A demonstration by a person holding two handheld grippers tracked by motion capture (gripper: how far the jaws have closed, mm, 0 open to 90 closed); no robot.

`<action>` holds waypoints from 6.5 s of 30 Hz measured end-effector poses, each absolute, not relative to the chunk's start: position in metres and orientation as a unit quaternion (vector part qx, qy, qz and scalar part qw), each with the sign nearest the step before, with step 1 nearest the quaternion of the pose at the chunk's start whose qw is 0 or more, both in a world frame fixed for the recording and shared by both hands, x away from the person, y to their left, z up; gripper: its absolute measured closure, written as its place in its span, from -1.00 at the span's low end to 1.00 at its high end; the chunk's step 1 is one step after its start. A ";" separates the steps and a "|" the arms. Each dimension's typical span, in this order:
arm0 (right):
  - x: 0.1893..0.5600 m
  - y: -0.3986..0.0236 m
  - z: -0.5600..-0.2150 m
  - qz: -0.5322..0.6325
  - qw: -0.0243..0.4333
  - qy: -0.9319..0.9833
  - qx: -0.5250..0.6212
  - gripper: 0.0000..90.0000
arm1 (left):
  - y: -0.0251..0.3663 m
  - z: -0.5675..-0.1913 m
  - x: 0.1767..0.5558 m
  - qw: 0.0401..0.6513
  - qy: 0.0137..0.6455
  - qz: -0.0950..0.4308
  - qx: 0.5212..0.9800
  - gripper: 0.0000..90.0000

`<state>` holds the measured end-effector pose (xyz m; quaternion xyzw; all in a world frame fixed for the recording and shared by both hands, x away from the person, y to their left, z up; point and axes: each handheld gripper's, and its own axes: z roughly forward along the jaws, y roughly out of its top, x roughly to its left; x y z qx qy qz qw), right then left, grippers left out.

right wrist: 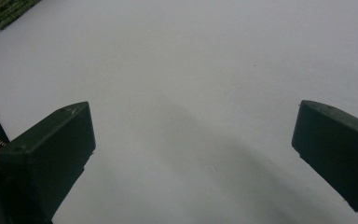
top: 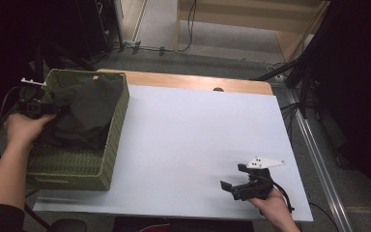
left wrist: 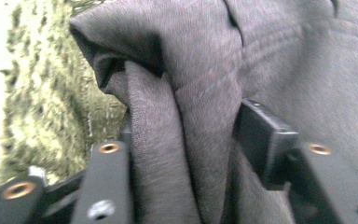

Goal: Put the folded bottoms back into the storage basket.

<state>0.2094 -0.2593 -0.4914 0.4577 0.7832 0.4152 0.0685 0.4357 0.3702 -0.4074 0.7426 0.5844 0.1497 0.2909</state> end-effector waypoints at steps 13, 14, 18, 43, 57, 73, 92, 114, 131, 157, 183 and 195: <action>0.210 -0.259 -0.492 0.414 0.068 0.783 0.459 -1.00 | 0.379 -0.382 0.424 0.281 0.602 0.154 0.731 -0.15; 0.210 -0.259 -0.492 0.414 0.068 0.783 0.459 -1.00 | 0.381 -0.379 0.422 0.285 0.601 0.156 0.730 -0.15; 0.210 -0.259 -0.492 0.413 0.067 0.785 0.457 -1.00 | 0.383 -0.366 0.417 0.317 0.595 0.158 0.721 -0.15; 0.210 -0.259 -0.492 0.416 0.067 0.785 0.454 -1.00 | 0.314 -0.367 0.445 0.320 0.567 0.105 0.752 0.22; 0.210 -0.260 -0.492 0.415 0.069 0.784 0.456 -1.00 | 0.289 -0.416 0.468 0.338 0.542 0.093 0.764 0.96; 0.209 -0.258 -0.492 0.412 0.068 0.788 0.452 -1.00 | 0.272 -0.451 0.466 0.301 0.534 0.086 0.785 1.00; 0.210 -0.257 -0.493 0.410 0.068 0.789 0.452 -1.00 | 0.267 -0.446 0.453 0.301 0.518 0.044 0.800 0.98; 0.208 -0.258 -0.490 0.417 0.075 0.786 0.450 -1.00 | 0.299 -0.463 0.436 0.303 0.521 0.079 0.794 1.00; 0.208 -0.256 -0.490 0.418 0.075 0.789 0.444 -1.00 | 0.291 -0.448 0.436 0.309 0.527 0.071 0.789 0.90; 0.208 -0.257 -0.491 0.416 0.073 0.790 0.444 -1.00 | 0.283 -0.415 0.435 0.339 0.524 0.043 0.780 -0.01; 0.210 -0.255 -0.491 0.414 0.073 0.792 0.443 -1.00 | 0.250 -0.349 0.409 0.390 0.468 0.014 0.793 -0.19; 0.210 -0.255 -0.490 0.414 0.074 0.793 0.442 -1.00 | 0.224 -0.348 0.401 0.393 0.435 -0.002 0.810 -0.28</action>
